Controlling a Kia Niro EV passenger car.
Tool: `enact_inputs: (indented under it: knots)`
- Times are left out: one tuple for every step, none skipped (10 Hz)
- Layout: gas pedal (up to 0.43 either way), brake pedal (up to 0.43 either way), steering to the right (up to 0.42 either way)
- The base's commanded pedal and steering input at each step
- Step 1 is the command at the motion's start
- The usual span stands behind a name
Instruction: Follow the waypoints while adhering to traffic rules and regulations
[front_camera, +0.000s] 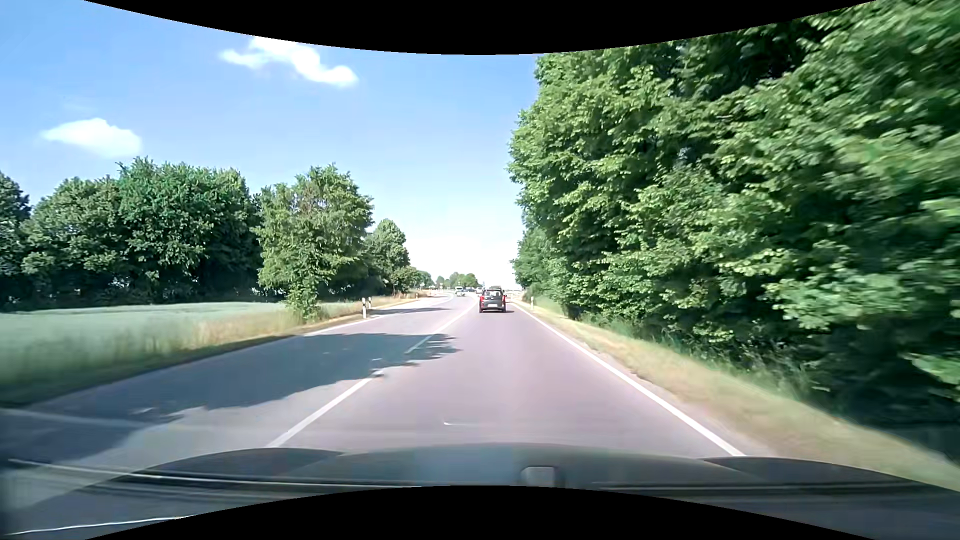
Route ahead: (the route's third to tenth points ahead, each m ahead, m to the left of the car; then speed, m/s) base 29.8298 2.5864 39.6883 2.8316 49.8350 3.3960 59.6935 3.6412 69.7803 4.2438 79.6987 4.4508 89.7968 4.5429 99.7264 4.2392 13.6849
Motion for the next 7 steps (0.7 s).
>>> enact_inputs:
  knots:
    - [0.020, 0.006, -0.005]
    - [0.020, 0.006, -0.005]
    - [0.020, 0.006, -0.005]
    - [0.020, 0.006, -0.004]
    - [0.020, 0.006, -0.003]
    - [0.020, 0.006, -0.003]
    - [0.020, 0.006, -0.004]
